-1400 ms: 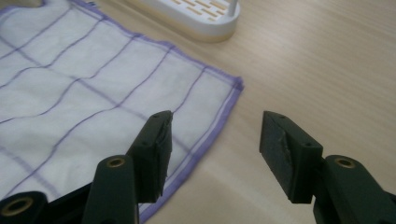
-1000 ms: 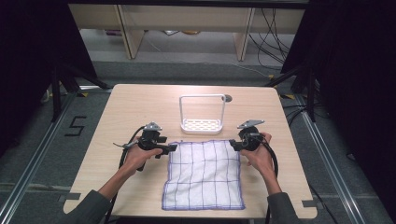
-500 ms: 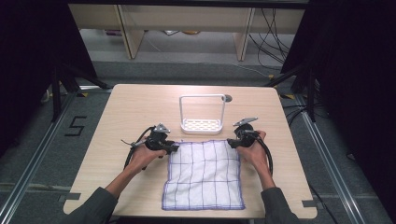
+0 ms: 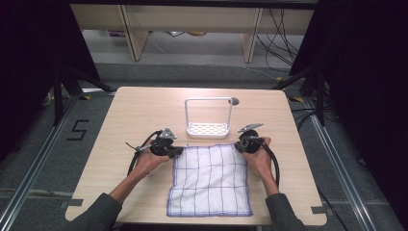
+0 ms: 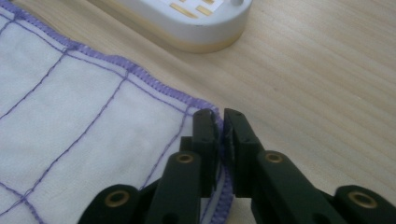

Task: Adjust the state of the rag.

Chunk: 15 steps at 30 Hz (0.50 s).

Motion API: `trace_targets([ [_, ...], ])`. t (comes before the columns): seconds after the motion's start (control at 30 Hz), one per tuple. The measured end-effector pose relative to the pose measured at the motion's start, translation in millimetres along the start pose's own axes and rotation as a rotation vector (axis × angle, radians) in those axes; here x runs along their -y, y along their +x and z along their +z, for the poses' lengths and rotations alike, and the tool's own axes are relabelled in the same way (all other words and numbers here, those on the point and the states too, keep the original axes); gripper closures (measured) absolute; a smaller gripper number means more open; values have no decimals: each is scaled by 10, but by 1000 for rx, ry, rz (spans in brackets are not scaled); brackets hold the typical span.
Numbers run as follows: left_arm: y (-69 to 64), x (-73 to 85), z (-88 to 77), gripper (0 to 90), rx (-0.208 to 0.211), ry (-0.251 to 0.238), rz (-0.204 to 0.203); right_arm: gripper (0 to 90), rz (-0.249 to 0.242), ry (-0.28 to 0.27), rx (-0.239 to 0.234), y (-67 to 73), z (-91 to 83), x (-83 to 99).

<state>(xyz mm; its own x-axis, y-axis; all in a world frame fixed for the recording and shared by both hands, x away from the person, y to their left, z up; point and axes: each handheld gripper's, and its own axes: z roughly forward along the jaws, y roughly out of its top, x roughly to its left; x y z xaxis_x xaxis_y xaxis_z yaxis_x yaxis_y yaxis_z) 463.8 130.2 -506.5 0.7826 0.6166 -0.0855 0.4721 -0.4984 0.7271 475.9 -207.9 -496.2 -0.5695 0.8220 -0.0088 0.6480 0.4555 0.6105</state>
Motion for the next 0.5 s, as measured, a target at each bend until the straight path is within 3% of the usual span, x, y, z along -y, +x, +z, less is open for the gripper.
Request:
trace_targets([
  [0.1, 12, -20, -34, 883, 14, -10, -13, 869, 3, -10, -9, 12, -34, -17],
  [0.17, 27, -44, -52, 883, 9, -15, 2, 870, 2, -28, -8, 24, -53, -35],
  [0.2, 31, -56, -67, 883, 6, -26, -2, 870, -21, -31, -1, 12, -75, -48],
  [0.23, 40, -71, -91, 883, 5, -35, -2, 870, -2, -43, -5, 32, -96, -57],
  [0.3, 56, -97, -144, 884, 4, -49, 0, 870, -7, -71, -5, 36, -163, -89],
  [0.33, 63, -110, -166, 885, 4, -65, -2, 870, -49, -79, -5, 9, -222, -120],
  [0.43, 94, -158, -236, 886, -12, -56, 24, 871, -35, -105, -9, 47, -360, -191],
  [0.5, 121, -203, -298, 886, -22, -76, 14, 871, -44, -119, -16, 63, -434, -241],
])
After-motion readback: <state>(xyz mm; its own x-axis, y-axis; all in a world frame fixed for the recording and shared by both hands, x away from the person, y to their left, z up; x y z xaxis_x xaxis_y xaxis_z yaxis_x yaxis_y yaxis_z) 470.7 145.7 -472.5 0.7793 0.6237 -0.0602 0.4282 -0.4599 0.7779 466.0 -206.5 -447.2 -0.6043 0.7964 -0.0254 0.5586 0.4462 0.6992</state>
